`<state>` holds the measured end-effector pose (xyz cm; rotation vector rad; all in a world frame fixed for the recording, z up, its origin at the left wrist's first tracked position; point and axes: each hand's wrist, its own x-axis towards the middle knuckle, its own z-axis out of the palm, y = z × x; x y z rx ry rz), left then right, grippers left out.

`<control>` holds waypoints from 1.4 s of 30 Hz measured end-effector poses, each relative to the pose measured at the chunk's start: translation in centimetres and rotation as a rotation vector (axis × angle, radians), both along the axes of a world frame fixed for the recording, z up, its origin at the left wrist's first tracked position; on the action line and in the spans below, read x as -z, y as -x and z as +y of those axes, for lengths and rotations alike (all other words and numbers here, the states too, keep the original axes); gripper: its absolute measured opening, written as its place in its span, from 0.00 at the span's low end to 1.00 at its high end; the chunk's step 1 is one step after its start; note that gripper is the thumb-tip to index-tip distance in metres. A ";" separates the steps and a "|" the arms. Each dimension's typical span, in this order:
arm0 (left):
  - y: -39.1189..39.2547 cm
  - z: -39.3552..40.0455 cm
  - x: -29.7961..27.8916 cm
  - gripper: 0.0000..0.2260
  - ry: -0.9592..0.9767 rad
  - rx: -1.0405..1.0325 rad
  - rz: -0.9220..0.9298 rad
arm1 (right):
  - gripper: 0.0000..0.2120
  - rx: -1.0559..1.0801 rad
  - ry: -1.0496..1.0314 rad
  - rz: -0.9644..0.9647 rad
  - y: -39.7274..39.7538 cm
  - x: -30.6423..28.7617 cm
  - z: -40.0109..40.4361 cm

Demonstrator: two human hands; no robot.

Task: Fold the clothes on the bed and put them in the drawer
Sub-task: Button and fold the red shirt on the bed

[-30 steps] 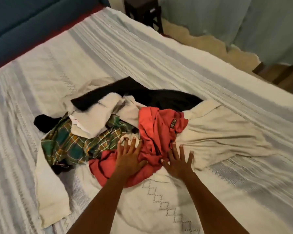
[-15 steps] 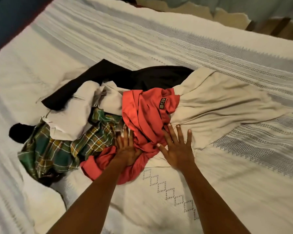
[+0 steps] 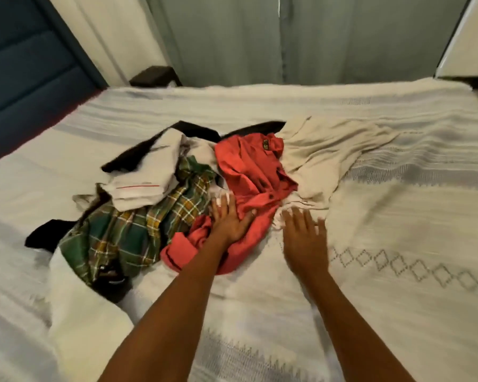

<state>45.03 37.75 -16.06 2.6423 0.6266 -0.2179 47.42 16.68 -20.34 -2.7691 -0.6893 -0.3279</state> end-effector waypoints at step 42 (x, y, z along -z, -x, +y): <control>21.6 -26.1 -19.3 0.27 1.391 0.251 -0.338 | 0.09 0.281 -1.289 0.436 27.0 -23.3 -23.7</control>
